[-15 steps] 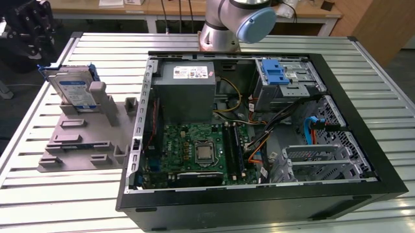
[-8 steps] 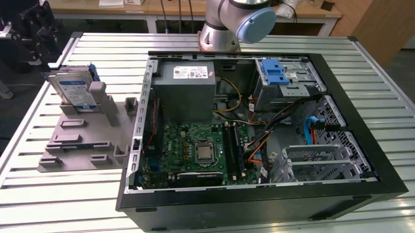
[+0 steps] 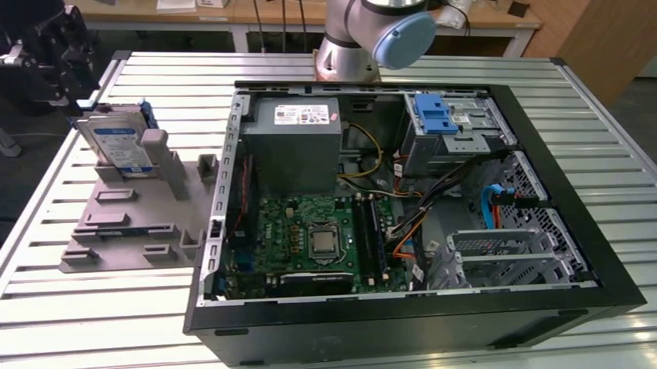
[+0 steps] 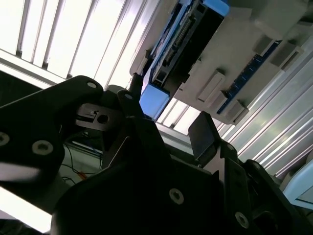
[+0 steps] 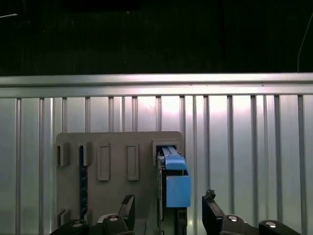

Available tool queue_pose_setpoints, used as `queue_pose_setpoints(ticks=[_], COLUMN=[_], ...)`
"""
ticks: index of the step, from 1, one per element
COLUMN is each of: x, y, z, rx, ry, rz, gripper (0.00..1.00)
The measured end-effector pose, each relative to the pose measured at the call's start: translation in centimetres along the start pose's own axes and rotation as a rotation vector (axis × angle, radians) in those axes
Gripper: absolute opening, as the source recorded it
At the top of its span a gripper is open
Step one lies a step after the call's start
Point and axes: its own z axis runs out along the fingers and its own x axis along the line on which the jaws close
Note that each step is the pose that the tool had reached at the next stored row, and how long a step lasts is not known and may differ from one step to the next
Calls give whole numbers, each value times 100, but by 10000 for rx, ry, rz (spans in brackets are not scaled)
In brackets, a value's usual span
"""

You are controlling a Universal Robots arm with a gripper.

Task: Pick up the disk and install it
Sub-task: 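Pick up the disk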

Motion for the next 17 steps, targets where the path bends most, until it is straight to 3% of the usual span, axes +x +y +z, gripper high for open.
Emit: queue_pose_setpoints(ticks=[5,10,17], x=[-21,-28,-28], y=[36,66,97], z=[25,92,159], rx=[20,136,144], ry=[-7,-10,-10], rz=[0,0,1], gripper=[65,65,65])
